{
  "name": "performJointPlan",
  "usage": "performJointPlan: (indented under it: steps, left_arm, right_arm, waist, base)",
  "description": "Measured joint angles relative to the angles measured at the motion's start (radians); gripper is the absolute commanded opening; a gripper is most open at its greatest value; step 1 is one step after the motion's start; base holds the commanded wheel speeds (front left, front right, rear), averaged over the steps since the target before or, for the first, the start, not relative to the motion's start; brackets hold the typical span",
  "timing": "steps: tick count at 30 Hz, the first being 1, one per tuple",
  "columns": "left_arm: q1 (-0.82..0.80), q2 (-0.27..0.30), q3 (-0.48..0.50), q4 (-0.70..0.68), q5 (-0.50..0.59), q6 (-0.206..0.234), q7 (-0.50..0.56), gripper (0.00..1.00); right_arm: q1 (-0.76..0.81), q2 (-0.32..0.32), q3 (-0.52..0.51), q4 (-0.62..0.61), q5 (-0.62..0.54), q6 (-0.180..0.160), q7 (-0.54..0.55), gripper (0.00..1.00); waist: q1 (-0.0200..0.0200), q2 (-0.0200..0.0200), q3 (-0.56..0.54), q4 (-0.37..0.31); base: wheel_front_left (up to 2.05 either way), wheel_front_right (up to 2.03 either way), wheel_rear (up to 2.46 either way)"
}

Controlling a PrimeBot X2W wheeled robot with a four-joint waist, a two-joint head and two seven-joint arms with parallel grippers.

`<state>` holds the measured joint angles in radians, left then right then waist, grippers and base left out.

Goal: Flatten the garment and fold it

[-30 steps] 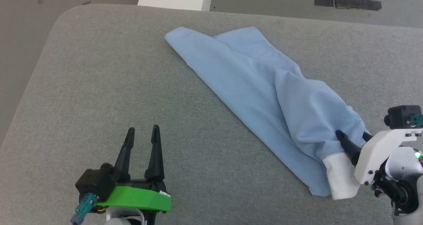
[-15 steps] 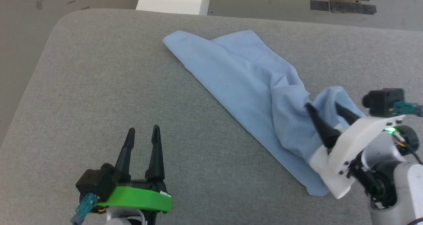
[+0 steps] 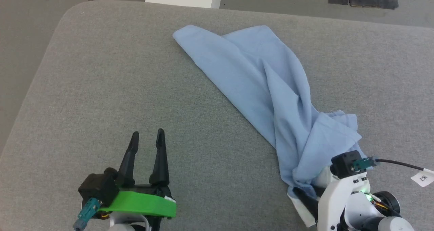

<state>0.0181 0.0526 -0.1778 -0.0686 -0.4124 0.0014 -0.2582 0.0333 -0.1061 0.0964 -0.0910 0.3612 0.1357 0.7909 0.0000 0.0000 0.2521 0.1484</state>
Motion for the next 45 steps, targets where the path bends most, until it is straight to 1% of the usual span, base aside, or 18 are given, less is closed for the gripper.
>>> performJointPlan:
  steps: [3, 6, 9, 11, 14, 16, 22, 26, 30, 34, 37, 39, 42, 45]
  left_arm:
    - [0.000, 0.000, 0.003, 0.002, -0.002, 0.001, 0.000, 1.00]
    - [0.000, 0.000, 0.002, 0.003, -0.006, 0.003, 0.000, 1.00]
    - [0.000, 0.000, 0.001, 0.003, -0.011, 0.004, 0.000, 1.00]
    - [0.000, 0.000, -0.001, 0.004, -0.012, 0.004, 0.000, 1.00]
    - [0.001, 0.000, -0.001, 0.004, -0.012, 0.009, 0.000, 1.00]
    - [0.002, 0.000, 0.001, 0.005, -0.012, 0.009, 0.000, 1.00]
    - [0.003, 0.000, 0.008, 0.005, -0.011, 0.009, 0.000, 1.00]
    - [0.004, 0.000, 0.007, 0.004, -0.011, 0.009, 0.000, 1.00]
    - [0.004, 0.000, 0.006, 0.003, -0.008, 0.007, 0.000, 1.00]
    - [0.004, 0.000, 0.007, 0.002, -0.006, 0.007, 0.000, 1.00]
    - [0.003, 0.000, 0.006, 0.002, -0.002, 0.003, 0.000, 1.00]
    - [0.003, 0.000, 0.003, 0.003, 0.002, -0.001, 0.000, 1.00]
    - [0.000, 0.000, -0.001, 0.004, 0.005, -0.002, 0.000, 1.00]
    - [-0.013, 0.000, -0.010, 0.006, 0.007, -0.006, 0.000, 1.00]
  right_arm:
    - [-0.005, 0.017, -0.007, -0.005, -0.019, 0.005, -0.014, 1.00]
    - [-0.013, 0.013, -0.017, -0.014, -0.020, 0.005, 0.006, 1.00]
    - [-0.015, 0.001, -0.056, -0.049, -0.019, 0.003, 0.040, 1.00]
    - [-0.019, -0.003, -0.100, -0.089, -0.018, -0.002, 0.057, 1.00]
    - [-0.037, 0.003, -0.164, -0.156, -0.010, -0.004, 0.064, 1.00]
    - [-0.048, 0.009, -0.188, -0.199, -0.005, -0.003, 0.069, 1.00]
    - [-0.083, 0.034, -0.246, -0.289, 0.018, -0.003, 0.062, 1.00]
    - [-0.107, 0.043, -0.265, -0.316, 0.028, -0.003, 0.049, 1.00]
    - [-0.140, 0.050, -0.289, -0.328, 0.034, -0.003, 0.008, 1.00]
    - [-0.156, 0.052, -0.298, -0.309, 0.036, -0.003, -0.002, 1.00]
    - [-0.165, 0.053, -0.309, -0.249, 0.046, -0.004, 0.031, 1.00]
    - [-0.184, 0.051, -0.311, -0.198, 0.033, -0.004, 0.063, 1.00]
    - [-0.226, 0.030, -0.312, -0.125, 0.000, -0.004, 0.087, 1.00]
    - [-0.272, -0.005, -0.309, -0.055, -0.033, -0.003, 0.089, 1.00]
  waist:
    - [0.0000, 0.0000, -0.005, -0.004]
    - [0.0000, 0.0000, -0.014, -0.015]
    - [0.0000, 0.0000, -0.024, -0.028]
    - [0.0000, 0.0000, -0.031, -0.038]
    - [0.0000, 0.0000, -0.043, -0.052]
    - [0.0000, 0.0000, -0.050, -0.060]
    - [0.0000, 0.0000, -0.071, -0.086]
    - [0.0000, 0.0000, -0.077, -0.095]
    - [0.0000, 0.0000, -0.068, -0.094]
    - [0.0000, 0.0000, -0.055, -0.091]
    - [0.0000, 0.0000, -0.043, -0.089]
    - [0.0000, 0.0000, -0.032, -0.088]
    - [0.0000, 0.0000, -0.013, -0.085]
    - [0.0000, 0.0000, 0.008, -0.077]
  base:
    - [0.00, 0.00, 0.00]
    - [0.00, 0.00, 0.00]
    - [0.00, 0.00, 0.00]
    - [0.00, 0.00, 0.00]
    - [0.00, 0.00, 0.00]
    - [0.00, 0.00, 0.00]
    - [0.00, 0.00, 0.00]
    - [0.00, 0.00, 0.00]
    - [0.00, 0.00, 0.00]
    - [0.00, 0.00, 0.00]
    - [0.00, 0.00, 0.00]
    - [0.00, 0.00, 0.00]
    - [0.00, 0.00, 0.00]
    - [0.00, 0.00, 0.00]
